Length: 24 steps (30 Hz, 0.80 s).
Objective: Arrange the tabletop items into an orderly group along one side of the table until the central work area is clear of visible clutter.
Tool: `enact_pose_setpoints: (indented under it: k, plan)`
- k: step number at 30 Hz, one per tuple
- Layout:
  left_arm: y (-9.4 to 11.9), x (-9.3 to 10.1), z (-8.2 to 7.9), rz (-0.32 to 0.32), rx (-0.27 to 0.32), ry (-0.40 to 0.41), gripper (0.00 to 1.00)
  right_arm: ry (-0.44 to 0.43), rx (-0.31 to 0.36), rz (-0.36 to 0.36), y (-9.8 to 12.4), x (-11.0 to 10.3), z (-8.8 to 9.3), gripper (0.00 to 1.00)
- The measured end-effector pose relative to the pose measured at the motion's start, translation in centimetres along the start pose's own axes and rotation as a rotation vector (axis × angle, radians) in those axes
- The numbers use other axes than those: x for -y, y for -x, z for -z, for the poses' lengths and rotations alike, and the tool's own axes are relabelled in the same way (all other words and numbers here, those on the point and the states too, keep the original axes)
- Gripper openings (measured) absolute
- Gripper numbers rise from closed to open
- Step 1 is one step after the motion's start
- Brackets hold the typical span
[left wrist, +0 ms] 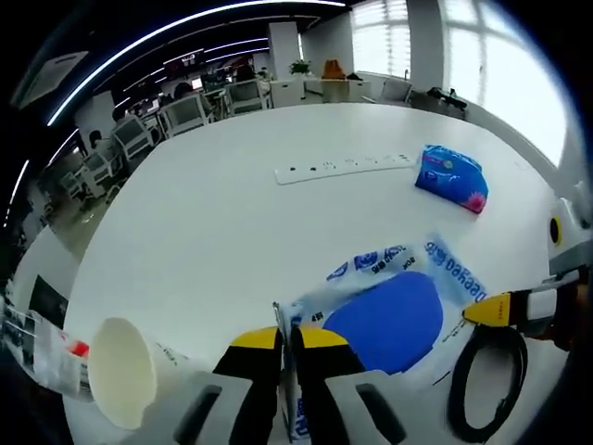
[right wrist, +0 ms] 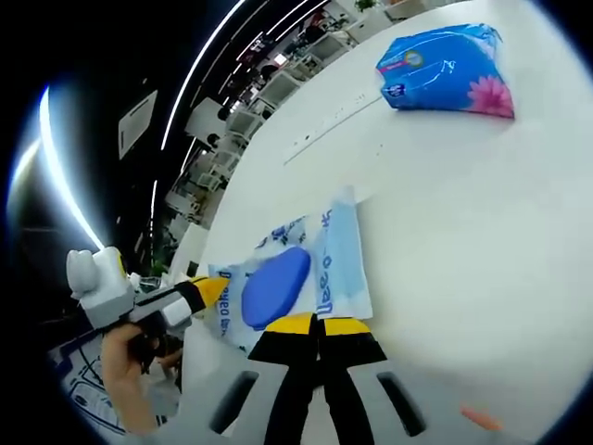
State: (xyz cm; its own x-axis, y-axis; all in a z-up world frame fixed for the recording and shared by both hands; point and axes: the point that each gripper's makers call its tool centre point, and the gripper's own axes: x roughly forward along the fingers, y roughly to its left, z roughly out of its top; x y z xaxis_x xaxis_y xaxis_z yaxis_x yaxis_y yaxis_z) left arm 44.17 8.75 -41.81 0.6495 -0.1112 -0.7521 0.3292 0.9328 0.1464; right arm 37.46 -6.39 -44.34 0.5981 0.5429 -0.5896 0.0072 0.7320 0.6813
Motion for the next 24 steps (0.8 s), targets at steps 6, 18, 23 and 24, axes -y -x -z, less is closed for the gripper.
enact_pose_setpoints:
  k: [6,18,23,24]
  plan:
    - [-0.01,-0.09,0.2,0.0,-0.008,-0.015,0.06,-0.009,0.003,0.004,-0.27,0.19,-0.58,0.0]
    - [-0.31,0.09,0.5,0.003,-0.024,-0.034,0.14,-0.011,0.006,0.004,-0.36,0.25,-0.74,0.0]
    - [-0.41,0.24,0.65,0.018,-0.03,-0.027,0.19,-0.015,0.009,0.003,-0.34,0.23,-0.65,0.0]
    - [-0.37,0.32,0.7,0.02,-0.031,-0.023,0.19,-0.013,0.009,0.003,-0.35,0.23,-0.66,0.0]
